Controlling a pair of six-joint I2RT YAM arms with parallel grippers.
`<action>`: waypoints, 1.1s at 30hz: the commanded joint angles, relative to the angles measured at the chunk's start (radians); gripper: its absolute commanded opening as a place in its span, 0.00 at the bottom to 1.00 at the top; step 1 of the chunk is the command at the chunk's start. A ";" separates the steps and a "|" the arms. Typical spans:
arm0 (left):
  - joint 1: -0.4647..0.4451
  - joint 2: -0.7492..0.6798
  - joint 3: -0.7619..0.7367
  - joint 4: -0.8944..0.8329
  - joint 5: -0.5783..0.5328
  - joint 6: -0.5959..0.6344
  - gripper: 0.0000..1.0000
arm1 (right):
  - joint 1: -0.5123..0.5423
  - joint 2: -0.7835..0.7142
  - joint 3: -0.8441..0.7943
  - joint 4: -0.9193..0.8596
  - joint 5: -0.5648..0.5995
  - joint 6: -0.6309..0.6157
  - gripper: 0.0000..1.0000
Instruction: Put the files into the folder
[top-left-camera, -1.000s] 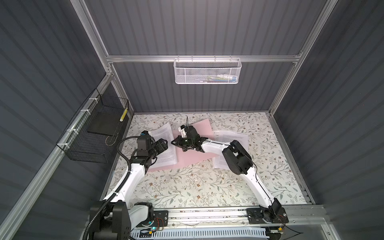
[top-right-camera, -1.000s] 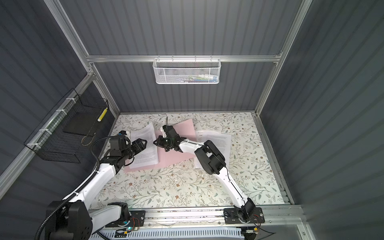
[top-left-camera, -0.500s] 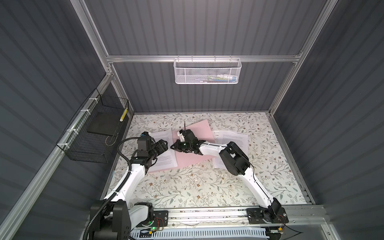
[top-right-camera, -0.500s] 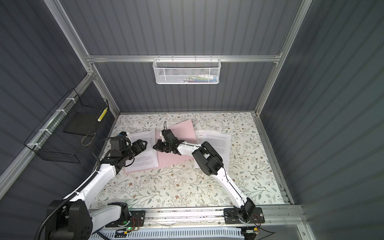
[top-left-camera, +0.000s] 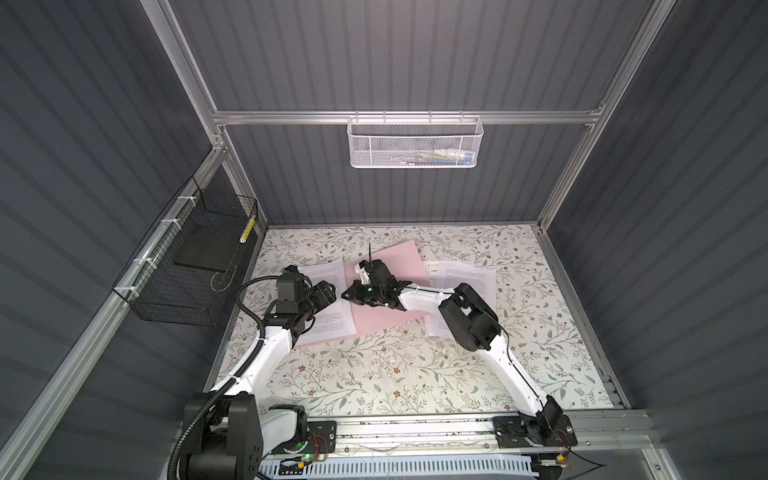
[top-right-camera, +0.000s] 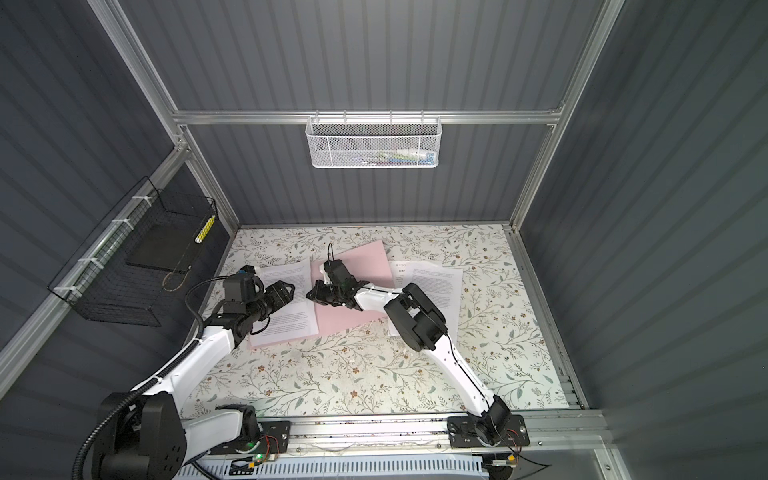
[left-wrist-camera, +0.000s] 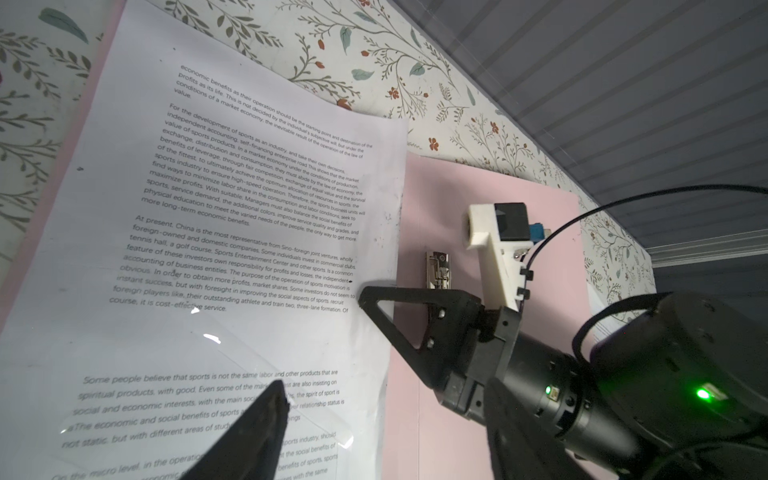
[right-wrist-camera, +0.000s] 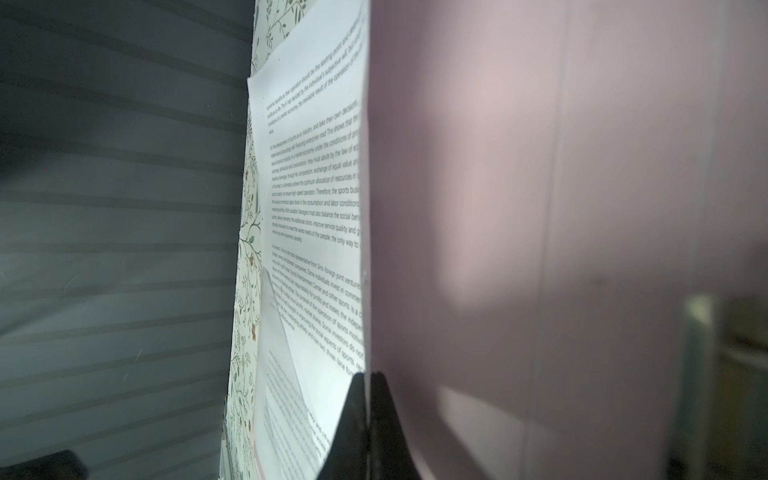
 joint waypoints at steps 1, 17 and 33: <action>0.002 0.012 -0.009 0.020 -0.004 -0.004 0.75 | 0.013 -0.056 -0.021 0.002 -0.010 0.006 0.00; -0.003 0.043 -0.029 0.042 -0.023 0.016 0.75 | -0.054 -0.481 -0.228 -0.240 0.090 -0.172 0.54; -0.057 0.162 0.036 0.079 -0.098 0.053 0.73 | -0.135 -0.228 0.165 -0.533 0.001 -0.415 0.37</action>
